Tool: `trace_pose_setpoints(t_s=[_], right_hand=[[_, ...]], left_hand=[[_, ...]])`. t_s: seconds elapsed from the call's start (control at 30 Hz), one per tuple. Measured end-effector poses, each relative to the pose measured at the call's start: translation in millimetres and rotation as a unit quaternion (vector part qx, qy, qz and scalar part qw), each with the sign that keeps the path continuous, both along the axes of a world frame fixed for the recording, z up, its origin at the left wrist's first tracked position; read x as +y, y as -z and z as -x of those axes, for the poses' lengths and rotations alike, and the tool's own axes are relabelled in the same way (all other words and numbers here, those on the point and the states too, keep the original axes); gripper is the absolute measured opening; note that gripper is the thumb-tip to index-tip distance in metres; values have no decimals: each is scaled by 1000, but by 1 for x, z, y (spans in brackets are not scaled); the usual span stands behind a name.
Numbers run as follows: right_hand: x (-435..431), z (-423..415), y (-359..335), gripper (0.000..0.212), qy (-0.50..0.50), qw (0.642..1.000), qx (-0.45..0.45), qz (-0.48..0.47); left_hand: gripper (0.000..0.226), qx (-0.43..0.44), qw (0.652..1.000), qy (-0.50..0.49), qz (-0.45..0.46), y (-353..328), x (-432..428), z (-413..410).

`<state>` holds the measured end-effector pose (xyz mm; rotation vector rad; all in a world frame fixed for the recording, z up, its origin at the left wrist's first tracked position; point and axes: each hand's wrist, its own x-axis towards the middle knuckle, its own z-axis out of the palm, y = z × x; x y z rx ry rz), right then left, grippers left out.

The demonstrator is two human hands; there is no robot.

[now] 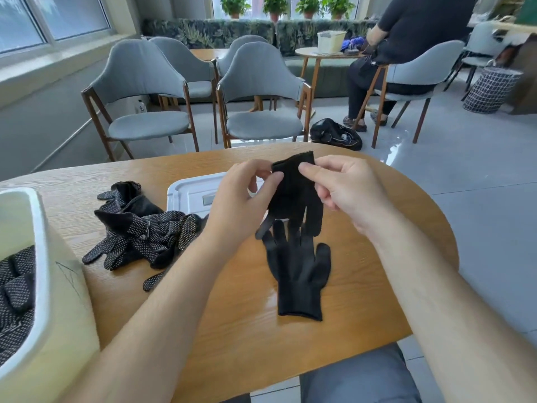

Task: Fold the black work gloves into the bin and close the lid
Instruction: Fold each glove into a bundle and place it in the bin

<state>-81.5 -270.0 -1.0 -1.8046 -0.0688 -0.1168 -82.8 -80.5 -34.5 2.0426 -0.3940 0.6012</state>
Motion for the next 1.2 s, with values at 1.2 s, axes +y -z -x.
trace_pose_setpoints(t_s=[1.2], right_hand=[[-33, 110, 121, 21, -147, 945, -120, 266]], left_hand=[[18, 2, 957, 112, -269, 96, 23, 93]])
